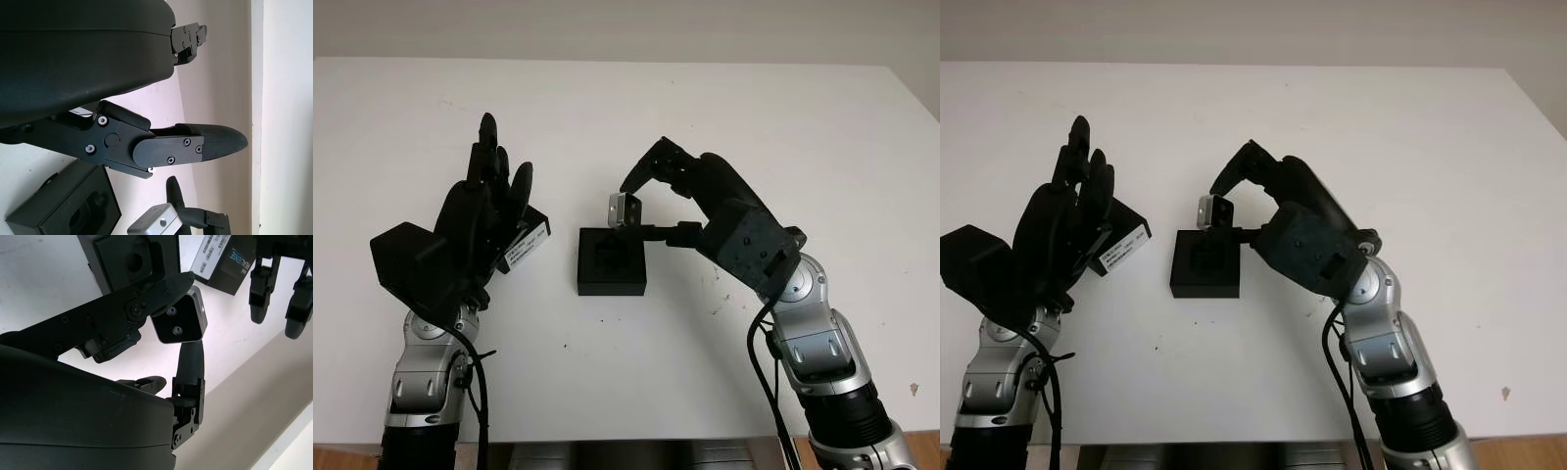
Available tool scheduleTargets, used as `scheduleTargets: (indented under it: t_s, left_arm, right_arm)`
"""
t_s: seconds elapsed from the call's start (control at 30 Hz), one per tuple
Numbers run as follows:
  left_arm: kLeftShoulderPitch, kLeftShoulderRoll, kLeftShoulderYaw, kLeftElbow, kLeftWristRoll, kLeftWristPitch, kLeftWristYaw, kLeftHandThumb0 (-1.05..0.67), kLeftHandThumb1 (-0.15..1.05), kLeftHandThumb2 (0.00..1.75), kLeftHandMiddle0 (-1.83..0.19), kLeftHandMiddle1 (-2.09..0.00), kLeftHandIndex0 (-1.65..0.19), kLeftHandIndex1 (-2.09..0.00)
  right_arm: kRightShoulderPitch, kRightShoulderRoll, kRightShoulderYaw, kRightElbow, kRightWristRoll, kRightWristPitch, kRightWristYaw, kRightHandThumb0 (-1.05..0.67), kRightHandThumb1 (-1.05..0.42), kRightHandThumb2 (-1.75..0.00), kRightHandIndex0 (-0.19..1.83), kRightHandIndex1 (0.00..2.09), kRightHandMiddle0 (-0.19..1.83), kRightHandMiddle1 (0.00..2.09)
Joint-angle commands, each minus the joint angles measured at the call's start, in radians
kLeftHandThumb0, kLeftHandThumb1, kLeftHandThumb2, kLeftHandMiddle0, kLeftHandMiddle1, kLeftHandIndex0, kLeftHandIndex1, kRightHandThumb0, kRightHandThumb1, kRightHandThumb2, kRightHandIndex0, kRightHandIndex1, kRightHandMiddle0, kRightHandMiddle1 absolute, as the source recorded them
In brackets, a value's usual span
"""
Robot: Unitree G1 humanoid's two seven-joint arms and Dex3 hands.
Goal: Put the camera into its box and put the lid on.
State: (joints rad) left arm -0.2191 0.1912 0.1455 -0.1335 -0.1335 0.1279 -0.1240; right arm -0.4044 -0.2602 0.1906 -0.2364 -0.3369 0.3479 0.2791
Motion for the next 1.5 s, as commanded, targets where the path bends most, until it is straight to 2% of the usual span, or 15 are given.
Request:
scheduleTargets:
  t_s: [0.0,0.4,1.47]
  left_arm:
    - [0.010,-0.003,-0.001,-0.018,0.005,-0.008,0.006,-0.74,1.05,0.48,0.19,0.00,0.19,0.00]
    - [0.015,-0.002,-0.005,-0.033,0.005,0.001,0.005,-0.74,1.05,0.48,0.19,0.00,0.19,0.00]
    - [0.024,-0.007,-0.006,-0.038,0.004,0.004,0.012,-0.74,1.05,0.48,0.19,0.00,0.19,0.00]
  right_arm:
    - [0.006,-0.009,0.005,-0.032,0.001,0.015,0.013,-0.46,-0.98,-0.05,0.41,0.04,0.35,1.78]
    - [-0.002,-0.035,0.020,-0.035,-0.002,0.053,0.080,-0.46,-0.99,-0.06,0.40,0.04,0.33,1.76]
    - [-0.004,-0.031,0.068,0.059,-0.041,0.003,0.056,-0.43,-0.98,-0.05,0.42,0.05,0.34,1.69]
